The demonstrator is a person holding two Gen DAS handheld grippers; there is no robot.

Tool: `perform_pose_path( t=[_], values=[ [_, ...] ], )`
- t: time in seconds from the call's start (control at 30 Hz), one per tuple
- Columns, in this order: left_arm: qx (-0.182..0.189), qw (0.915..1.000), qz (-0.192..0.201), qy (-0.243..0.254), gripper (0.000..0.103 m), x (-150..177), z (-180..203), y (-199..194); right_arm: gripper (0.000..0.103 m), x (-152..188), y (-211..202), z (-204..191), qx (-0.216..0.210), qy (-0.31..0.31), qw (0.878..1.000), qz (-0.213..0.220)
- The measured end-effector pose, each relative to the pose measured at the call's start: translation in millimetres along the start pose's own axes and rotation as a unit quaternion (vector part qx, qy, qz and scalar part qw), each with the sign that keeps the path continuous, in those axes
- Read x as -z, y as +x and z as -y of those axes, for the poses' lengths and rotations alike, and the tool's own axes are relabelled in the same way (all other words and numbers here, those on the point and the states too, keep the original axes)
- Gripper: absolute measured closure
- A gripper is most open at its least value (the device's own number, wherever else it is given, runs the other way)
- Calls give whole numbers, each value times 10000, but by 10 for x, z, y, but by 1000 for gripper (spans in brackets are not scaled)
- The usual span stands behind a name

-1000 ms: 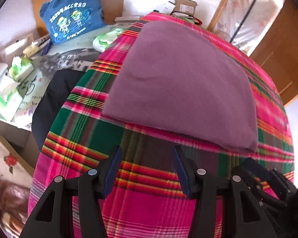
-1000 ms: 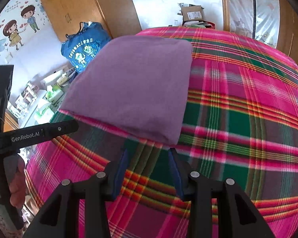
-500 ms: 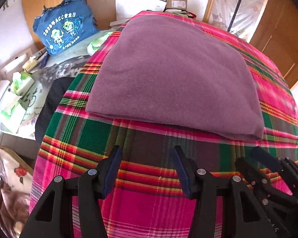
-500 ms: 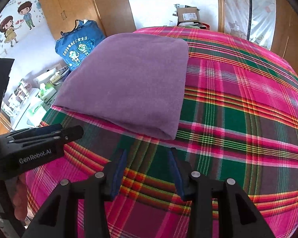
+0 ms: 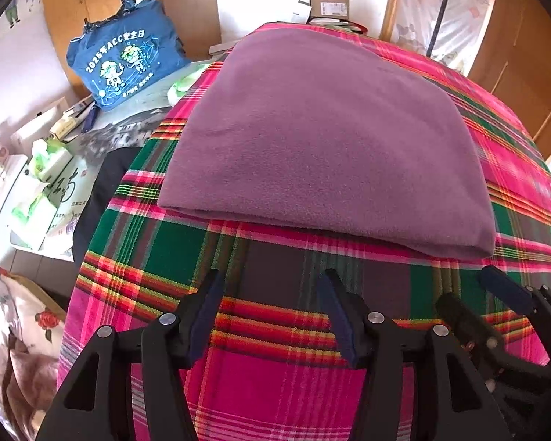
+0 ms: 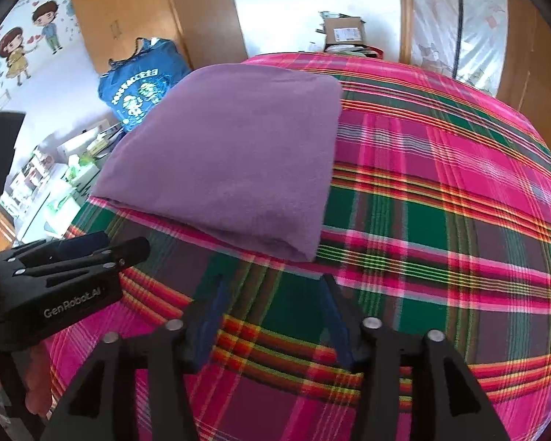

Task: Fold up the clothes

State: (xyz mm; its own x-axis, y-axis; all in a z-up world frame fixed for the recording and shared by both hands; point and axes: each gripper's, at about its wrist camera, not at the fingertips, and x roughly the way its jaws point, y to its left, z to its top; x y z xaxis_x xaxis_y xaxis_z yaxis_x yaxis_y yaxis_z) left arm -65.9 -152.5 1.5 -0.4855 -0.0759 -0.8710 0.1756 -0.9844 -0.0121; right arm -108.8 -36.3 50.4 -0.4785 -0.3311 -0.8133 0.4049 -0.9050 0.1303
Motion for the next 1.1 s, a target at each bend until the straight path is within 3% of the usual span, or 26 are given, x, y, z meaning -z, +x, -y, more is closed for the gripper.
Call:
perform_pose_path(
  t=[0.1,0.37,0.57,1.1],
  values=[
    [-4,10000,40,-9,42,19,6,-7,39,17,13,-78,96,-180,9998,47],
    [-4,10000,79,-27,42,13,-16,8,39,-4,16,-105,189,-218,9996,77],
    [-12,9999,91,-41,42,14,-15,11,39,-31,4,-102,575,-167,9981,130],
    [-9,9999,167,-44,41,49,-1,-11,32,-96,-14,-142,646,-203,9975,214]
  ],
)
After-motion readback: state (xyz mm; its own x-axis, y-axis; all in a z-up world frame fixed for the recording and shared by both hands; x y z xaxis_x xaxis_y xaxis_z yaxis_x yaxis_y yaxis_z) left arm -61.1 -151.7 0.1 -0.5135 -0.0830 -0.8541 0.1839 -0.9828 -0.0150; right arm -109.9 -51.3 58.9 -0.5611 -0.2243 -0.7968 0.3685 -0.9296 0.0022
